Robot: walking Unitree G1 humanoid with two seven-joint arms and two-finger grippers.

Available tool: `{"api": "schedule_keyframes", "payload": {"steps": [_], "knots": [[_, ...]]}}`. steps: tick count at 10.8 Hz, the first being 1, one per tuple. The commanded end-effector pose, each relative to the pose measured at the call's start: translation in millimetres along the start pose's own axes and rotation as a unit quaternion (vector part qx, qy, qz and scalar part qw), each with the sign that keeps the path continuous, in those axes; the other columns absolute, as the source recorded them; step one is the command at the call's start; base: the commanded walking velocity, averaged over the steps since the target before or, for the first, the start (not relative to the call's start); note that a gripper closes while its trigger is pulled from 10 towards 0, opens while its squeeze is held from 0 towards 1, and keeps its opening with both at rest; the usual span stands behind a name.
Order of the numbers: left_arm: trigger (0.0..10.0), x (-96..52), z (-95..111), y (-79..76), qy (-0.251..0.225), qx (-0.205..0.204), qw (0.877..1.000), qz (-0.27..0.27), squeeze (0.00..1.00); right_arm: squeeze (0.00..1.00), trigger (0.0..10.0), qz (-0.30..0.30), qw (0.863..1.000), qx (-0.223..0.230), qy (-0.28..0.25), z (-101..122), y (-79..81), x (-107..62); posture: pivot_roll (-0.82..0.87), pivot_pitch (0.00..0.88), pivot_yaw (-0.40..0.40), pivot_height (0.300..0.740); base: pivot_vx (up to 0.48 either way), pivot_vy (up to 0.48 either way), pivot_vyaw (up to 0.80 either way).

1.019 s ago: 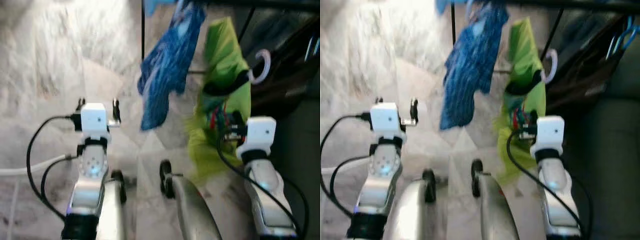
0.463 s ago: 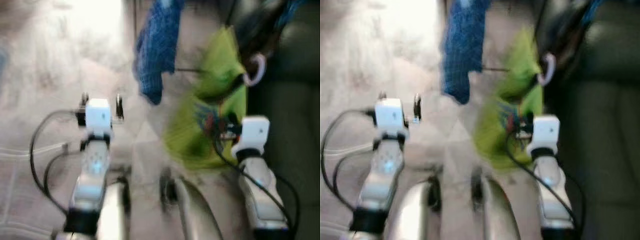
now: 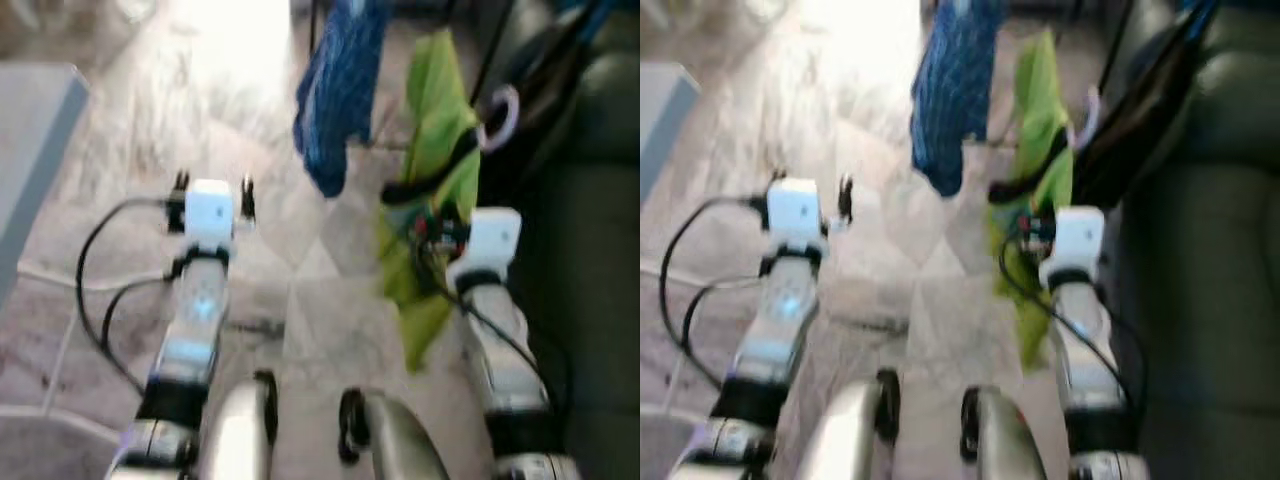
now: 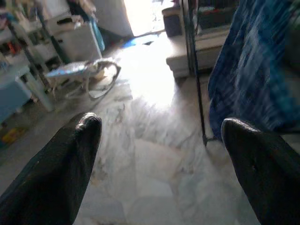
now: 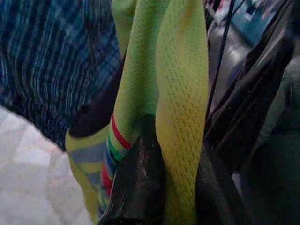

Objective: Hang hanger

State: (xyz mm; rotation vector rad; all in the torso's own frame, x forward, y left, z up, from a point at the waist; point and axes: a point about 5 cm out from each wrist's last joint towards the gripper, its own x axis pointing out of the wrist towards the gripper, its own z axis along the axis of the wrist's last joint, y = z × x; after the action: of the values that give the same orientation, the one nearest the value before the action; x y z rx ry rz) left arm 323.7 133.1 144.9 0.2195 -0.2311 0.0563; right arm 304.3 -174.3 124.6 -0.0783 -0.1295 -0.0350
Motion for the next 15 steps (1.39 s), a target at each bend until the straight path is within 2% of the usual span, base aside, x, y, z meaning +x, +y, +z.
{"api": "schedule_keyframes", "payload": {"steps": [1, 4, 6, 7, 9, 10, 11, 12, 15], "knots": [[10.0, -0.9, -7, 0.1, 0.01, 0.004, 1.0, -0.002, 0.0, 0.0, 10.0, -0.004, 1.0, 0.002, -0.013, 1, -1.3, -1.7, -0.03, 0.112, -0.008, 0.74, 0.0, 0.0, 0.0], [10.0, 9.0, -2, -12.6, -0.009, -0.005, 1.0, -0.007, 0.0, 0.0, 10.0, -0.015, 0.999, 0.005, -0.032, 4, -2.9, 8.8, -0.05, 0.105, 0.01, 0.74, 0.0, 0.0, 0.0], [10.0, 9.3, -2, -13.8, -0.014, -0.005, 1.0, -0.014, 0.0, 0.0, 10.0, -0.018, 0.999, 0.006, -0.041, 8, -0.8, 11.0, -0.05, 0.103, 0.014, 0.74, 0.0, 0.0, 0.0], [10.0, 10.3, -5, -15.1, -0.013, -0.009, 1.0, -0.013, 0.0, 0.0, 10.0, -0.003, 0.999, 0.006, -0.054, 11, 5.4, 8.2, -0.05, 0.108, 0.018, 0.74, 0.0, 0.0, 0.46], [10.0, 13.0, 0, -17.6, -0.02, -0.012, 1.0, -0.014, 0.0, 0.0, 10.0, -0.005, 0.998, 0.006, -0.062, 16, 5.3, 10.0, -0.06, 0.128, 0.027, 0.74, 0.0, 0.0, 0.8], [10.0, 14.9, 2, -15.7, -0.023, -0.014, 0.999, -0.017, 0.0, 0.0, 10.0, -0.011, 0.998, -0.002, -0.067, 20, 2.0, 10.8, -0.06, 0.145, 0.036, 0.74, 0.0, 0.0, 0.8], [10.0, 14.3, -2, -12.9, -0.02, -0.011, 0.999, -0.023, 0.0, 0.0, 10.0, -0.016, 0.998, -0.015, -0.061, 14, -3.1, 6.7, -0.06, 0.157, 0.038, 0.74, -0.292, 0.0, 0.0], [10.0, 14.4, -3, -12.2, -0.019, -0.009, 1.0, -0.024, 0.0, 0.0, 10.0, -0.024, 0.998, -0.008, -0.052, 11, -4.9, 5.6, -0.06, 0.158, 0.03, 0.74, -0.337, 0.0, 0.0], [10.0, 18.8, 4, -11.2, -0.029, -0.014, 0.999, -0.015, 0.0, 0.0, 10.0, -0.007, 0.998, -0.012, -0.057, 18, -0.3, 8.0, -0.09, 0.203, 0.035, 0.74, 0.0, 0.0, 0.0]]}}
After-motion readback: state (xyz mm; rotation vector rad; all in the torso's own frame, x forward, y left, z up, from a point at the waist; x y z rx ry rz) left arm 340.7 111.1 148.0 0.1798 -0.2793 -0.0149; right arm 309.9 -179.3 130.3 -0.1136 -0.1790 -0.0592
